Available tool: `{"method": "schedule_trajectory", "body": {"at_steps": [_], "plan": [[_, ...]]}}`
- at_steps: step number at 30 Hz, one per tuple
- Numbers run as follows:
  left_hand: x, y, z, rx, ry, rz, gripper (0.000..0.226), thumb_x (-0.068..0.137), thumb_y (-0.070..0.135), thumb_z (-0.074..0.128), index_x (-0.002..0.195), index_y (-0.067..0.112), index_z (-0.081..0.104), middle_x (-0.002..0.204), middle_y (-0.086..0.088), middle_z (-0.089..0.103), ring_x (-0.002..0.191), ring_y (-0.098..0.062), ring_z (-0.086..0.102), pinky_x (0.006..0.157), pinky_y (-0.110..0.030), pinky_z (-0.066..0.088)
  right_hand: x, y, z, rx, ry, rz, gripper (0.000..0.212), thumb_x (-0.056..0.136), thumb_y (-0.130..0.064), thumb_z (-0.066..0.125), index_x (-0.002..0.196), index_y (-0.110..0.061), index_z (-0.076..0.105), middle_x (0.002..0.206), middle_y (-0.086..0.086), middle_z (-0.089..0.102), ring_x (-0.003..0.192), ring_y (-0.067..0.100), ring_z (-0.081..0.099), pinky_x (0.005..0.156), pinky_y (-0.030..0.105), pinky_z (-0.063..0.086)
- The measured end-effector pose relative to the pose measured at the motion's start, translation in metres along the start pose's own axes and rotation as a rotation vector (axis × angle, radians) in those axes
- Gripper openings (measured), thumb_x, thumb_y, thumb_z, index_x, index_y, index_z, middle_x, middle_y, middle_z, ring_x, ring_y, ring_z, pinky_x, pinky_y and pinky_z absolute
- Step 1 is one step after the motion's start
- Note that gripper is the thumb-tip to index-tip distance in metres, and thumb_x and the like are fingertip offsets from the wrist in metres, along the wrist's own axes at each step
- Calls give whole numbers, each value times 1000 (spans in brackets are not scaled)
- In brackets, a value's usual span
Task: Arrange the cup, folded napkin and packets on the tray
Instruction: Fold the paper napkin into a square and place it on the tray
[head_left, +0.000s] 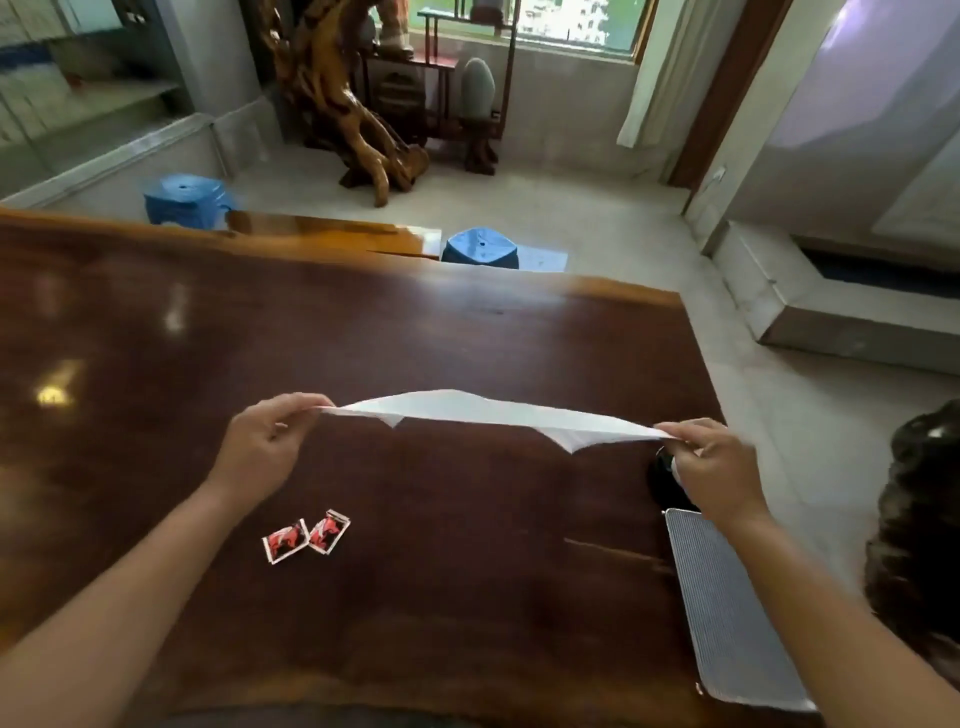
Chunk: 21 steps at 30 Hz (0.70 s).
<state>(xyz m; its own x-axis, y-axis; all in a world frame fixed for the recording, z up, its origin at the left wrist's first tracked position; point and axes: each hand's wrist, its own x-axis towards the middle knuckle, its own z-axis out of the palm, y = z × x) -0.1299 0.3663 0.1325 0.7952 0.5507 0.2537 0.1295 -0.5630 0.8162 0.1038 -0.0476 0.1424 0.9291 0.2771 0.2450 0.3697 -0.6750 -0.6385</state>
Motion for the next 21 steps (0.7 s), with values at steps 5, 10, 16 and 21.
{"method": "schedule_trajectory", "body": {"at_steps": [5,10,16,21], "plan": [[-97,-48,41,115,-164,-388,38,93,8,69,89,45,78,97,-6,78,92,-14,71,75,-15,48,-85,68,30,-31,-339,163,18,88,-3,71,101,-10,80,93,-2,68,91,19,65,71,16,41],[-178,-69,71,223,-250,-654,13,95,17,68,101,19,80,100,-5,78,99,-23,69,80,-34,48,-161,125,54,-97,-588,304,16,91,-15,70,104,-14,79,94,-4,65,94,20,63,76,25,42],[-214,-80,95,294,-195,-834,12,100,22,60,100,22,72,99,1,69,96,-21,60,76,-36,47,-192,143,60,-84,-699,393,17,96,-21,63,94,-17,79,91,-3,66,91,17,62,76,30,47],[-201,-100,102,186,-119,-985,15,100,27,59,90,22,69,96,-3,71,94,-28,66,84,-49,58,-158,133,72,-11,-687,506,23,100,-30,56,107,-17,73,97,-3,69,87,17,59,69,27,46]]}}
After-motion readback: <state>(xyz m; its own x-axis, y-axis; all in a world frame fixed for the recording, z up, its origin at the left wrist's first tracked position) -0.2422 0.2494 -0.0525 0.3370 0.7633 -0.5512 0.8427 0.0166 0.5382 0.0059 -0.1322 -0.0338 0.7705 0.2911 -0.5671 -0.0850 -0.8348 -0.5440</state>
